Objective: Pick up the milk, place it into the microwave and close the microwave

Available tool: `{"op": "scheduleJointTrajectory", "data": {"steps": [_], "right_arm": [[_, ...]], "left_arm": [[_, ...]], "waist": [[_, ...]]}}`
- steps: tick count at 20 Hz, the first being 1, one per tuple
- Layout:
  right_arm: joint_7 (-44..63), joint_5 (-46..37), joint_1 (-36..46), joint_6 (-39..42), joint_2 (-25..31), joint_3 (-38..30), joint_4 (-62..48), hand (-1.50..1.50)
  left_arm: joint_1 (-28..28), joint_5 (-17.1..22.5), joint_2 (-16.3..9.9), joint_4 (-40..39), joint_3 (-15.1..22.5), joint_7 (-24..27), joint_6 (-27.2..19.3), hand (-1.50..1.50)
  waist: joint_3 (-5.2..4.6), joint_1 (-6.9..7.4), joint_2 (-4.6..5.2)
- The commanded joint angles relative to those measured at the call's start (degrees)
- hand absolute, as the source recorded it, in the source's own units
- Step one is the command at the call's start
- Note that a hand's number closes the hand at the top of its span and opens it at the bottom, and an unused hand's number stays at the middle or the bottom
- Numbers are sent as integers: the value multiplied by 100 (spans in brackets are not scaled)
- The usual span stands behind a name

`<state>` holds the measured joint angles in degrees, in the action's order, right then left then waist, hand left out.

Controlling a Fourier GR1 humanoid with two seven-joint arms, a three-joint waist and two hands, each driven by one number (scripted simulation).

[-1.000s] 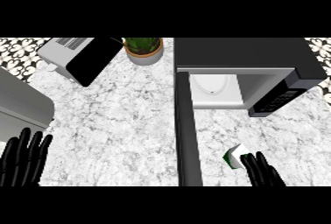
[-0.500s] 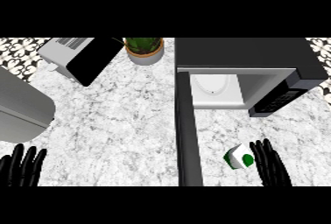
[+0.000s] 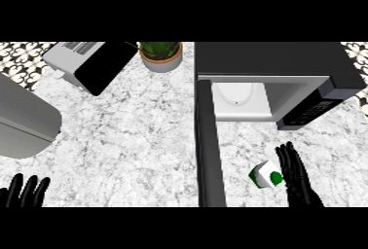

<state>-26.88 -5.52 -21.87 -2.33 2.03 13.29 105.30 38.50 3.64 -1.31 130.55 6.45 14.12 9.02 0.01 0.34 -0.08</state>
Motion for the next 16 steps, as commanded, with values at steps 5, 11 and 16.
{"op": "scheduleJointTrajectory", "data": {"steps": [5,11,16], "right_arm": [[-524,127,35,-36,224,-626,-738,-150],[-1068,52,511,23,245,-861,-1777,-150],[-1393,242,1034,417,558,-1316,-2768,-150]], "left_arm": [[401,-130,65,181,146,225,49,-150],[276,-447,128,-141,433,424,-119,-150],[140,-100,12,126,115,36,1,-150]], "waist": [[0,-12,-1],[0,-8,1],[1,-1,4]]}}
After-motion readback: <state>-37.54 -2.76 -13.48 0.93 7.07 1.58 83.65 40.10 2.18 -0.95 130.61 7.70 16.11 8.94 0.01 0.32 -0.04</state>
